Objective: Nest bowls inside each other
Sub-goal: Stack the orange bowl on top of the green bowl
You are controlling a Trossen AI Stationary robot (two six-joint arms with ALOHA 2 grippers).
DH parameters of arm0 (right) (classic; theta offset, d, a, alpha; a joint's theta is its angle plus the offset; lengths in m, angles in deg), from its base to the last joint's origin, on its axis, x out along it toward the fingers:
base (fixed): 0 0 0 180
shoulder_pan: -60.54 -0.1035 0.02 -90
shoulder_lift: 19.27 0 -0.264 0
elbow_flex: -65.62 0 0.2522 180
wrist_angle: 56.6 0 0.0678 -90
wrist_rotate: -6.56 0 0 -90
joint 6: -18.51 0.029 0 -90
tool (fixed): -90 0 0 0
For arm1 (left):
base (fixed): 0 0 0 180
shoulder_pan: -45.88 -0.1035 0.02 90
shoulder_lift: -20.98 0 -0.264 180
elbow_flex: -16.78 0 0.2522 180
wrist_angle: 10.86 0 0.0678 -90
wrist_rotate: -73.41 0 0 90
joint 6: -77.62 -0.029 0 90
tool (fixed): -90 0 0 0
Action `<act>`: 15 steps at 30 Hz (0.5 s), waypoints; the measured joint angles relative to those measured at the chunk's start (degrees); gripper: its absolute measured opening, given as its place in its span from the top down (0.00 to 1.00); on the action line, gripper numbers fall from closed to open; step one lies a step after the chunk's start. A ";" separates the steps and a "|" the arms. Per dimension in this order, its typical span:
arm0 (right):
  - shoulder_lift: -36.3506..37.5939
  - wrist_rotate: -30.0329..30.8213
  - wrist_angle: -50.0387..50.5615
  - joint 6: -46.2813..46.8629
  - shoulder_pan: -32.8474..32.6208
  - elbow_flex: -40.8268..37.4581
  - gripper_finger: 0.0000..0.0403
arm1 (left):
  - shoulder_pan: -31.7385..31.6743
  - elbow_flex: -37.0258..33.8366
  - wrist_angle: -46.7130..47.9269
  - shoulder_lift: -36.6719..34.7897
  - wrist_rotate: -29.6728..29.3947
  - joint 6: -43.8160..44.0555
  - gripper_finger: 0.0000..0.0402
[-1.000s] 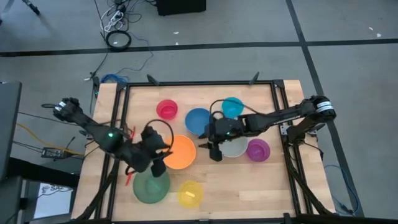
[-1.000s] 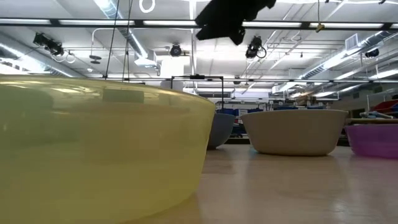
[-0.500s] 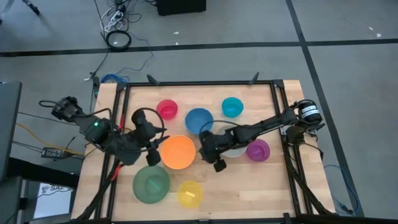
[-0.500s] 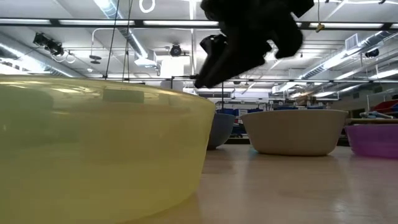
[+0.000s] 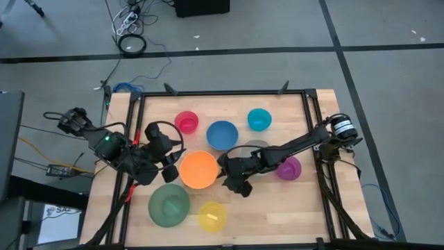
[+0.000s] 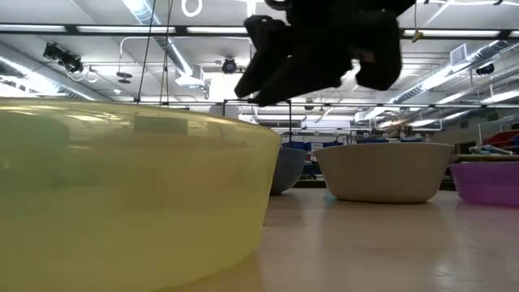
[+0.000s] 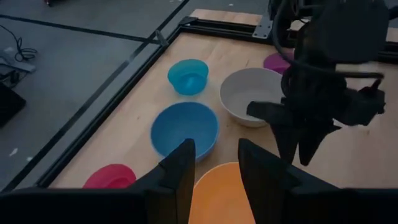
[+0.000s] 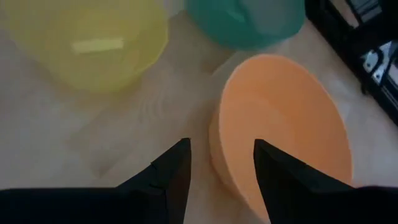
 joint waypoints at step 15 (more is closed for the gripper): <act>-13.01 2.72 -6.61 1.69 2.66 5.12 0.63 | 0.01 -0.06 -0.04 -0.01 -0.79 0.02 0.67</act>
